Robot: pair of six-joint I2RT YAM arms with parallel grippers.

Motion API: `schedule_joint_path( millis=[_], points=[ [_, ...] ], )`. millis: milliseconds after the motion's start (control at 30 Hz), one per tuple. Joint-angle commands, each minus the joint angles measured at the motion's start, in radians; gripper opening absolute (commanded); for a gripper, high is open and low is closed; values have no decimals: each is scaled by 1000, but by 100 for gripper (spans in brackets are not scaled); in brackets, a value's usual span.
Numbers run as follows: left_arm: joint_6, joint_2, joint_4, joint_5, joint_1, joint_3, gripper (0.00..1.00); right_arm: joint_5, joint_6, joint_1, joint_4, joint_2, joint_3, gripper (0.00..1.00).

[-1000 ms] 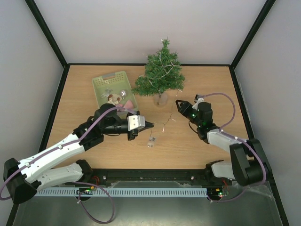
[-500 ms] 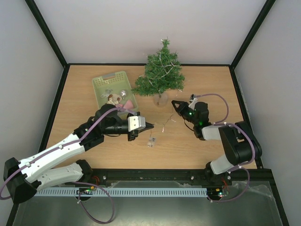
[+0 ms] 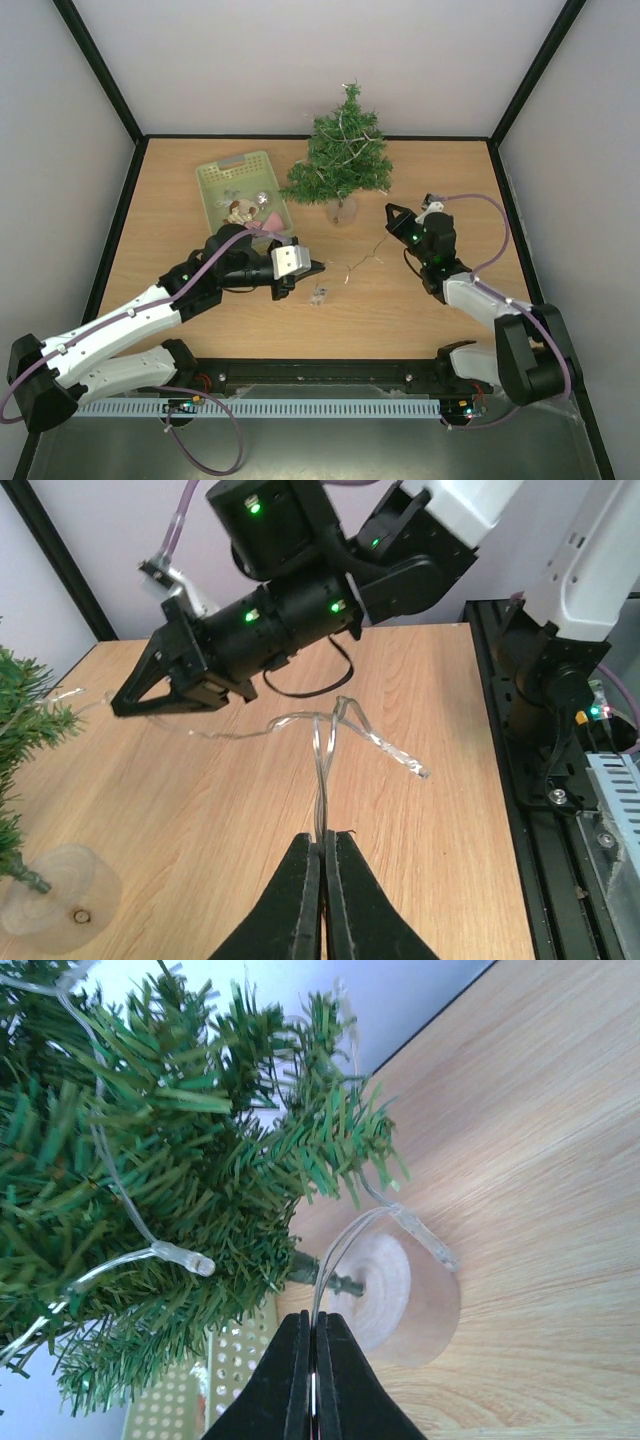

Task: Decorate the small christmas tree
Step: Wrap the decoration item around the Christmas tree.

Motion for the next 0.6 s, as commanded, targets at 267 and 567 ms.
schedule_joint_path(
  millis=[267, 567],
  points=[
    [-40, -25, -7, -44, -6, -19, 2, 252, -184, -3, -228, -193, 34, 2],
    [-110, 2, 70, -15, -5, -45, 2, 387, -301, -2, -205, -220, 53, 2]
  ],
)
